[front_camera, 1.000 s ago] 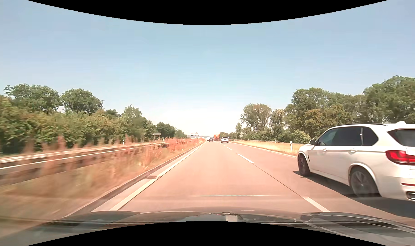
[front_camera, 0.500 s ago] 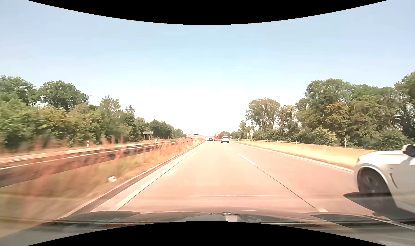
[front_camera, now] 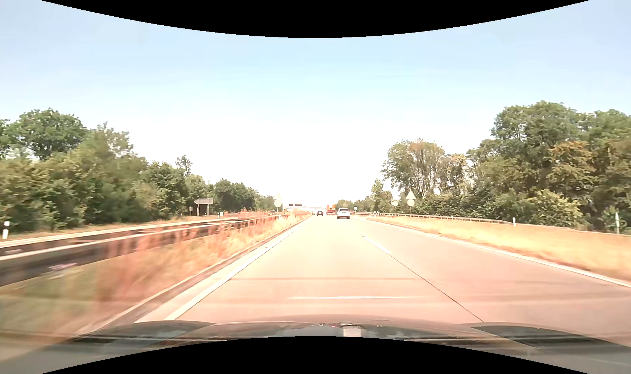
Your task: Follow the waypoints while adhering to traffic rules and regulations
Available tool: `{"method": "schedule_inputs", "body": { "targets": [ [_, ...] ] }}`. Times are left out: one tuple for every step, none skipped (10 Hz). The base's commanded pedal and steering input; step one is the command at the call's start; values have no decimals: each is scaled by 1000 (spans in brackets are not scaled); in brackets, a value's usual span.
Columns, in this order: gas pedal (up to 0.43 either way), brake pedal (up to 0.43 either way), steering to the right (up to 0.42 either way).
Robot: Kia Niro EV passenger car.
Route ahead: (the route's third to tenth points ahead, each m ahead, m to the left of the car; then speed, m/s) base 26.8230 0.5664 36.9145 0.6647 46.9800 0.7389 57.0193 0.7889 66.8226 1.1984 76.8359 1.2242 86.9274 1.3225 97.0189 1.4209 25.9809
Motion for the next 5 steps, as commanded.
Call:
{"method": "schedule_inputs", "body": {
  "targets": [
    [248, 0, -2],
    [248, 0, -2],
    [248, 0, -2],
    [248, 0, -2],
    [260, 0, -2]
  ]
}}
